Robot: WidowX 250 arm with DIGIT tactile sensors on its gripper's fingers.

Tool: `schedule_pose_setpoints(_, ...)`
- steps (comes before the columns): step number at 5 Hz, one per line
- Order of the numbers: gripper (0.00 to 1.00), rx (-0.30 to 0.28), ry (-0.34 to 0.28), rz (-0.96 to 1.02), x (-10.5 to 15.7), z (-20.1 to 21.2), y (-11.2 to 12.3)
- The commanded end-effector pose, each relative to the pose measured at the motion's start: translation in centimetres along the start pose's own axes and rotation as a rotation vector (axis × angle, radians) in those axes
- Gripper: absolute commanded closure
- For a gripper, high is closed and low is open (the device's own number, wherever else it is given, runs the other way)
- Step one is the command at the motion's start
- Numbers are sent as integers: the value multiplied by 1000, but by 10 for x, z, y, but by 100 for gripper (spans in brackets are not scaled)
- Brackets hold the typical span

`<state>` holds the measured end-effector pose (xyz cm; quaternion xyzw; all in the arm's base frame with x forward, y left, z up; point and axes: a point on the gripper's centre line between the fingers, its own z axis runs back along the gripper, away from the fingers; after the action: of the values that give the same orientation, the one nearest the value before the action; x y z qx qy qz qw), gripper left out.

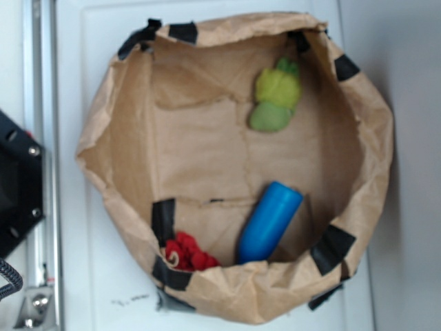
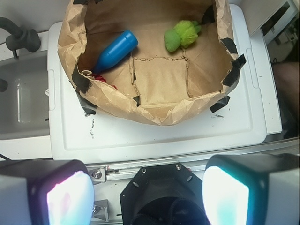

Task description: Grab the green animal.

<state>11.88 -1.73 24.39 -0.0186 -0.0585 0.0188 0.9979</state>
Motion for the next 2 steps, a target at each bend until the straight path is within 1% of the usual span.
schedule_pose_setpoints(1, 0, 0, 0, 0, 0, 0, 0)
schedule_pose_setpoints(2, 0, 44, -14, 99, 49, -14, 3)
